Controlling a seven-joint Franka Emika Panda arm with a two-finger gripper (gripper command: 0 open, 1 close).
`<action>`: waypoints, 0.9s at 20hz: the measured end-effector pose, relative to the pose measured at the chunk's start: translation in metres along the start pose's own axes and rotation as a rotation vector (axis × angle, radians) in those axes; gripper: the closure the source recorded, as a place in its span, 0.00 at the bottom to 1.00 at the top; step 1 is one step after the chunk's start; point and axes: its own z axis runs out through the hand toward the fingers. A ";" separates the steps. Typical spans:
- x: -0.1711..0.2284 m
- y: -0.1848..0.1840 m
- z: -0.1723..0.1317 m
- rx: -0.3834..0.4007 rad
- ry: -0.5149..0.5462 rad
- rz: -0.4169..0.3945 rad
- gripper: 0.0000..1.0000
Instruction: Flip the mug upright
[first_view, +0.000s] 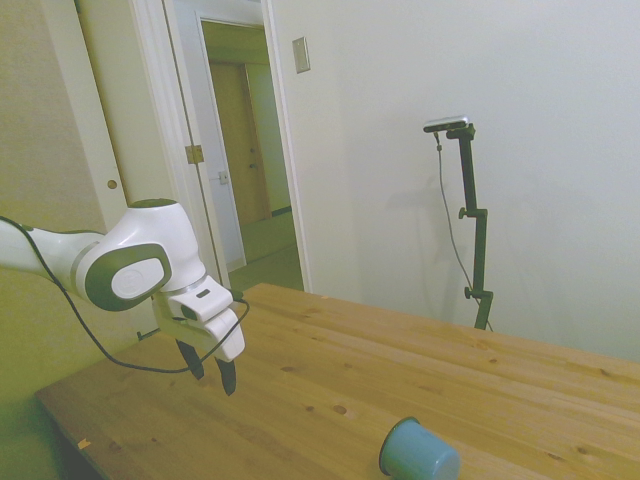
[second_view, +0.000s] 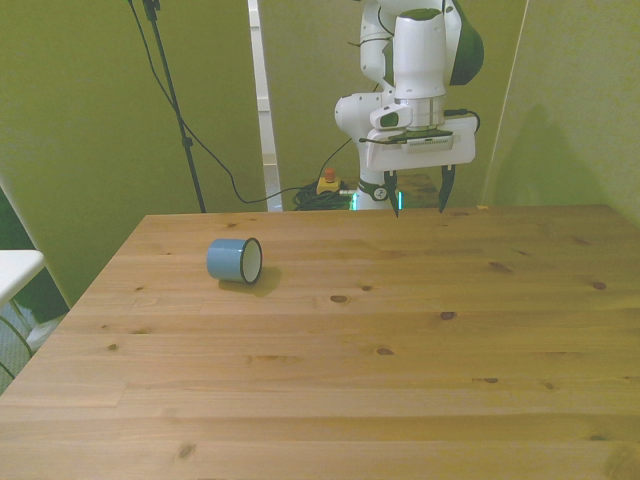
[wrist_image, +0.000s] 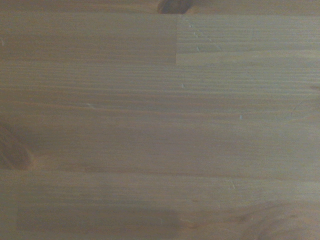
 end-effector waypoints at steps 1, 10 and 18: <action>0.000 0.000 0.000 -0.002 0.001 -0.002 0.00; 0.064 -0.004 -0.017 -0.094 0.130 0.088 0.00; 0.146 0.006 0.027 -0.307 0.224 0.242 0.00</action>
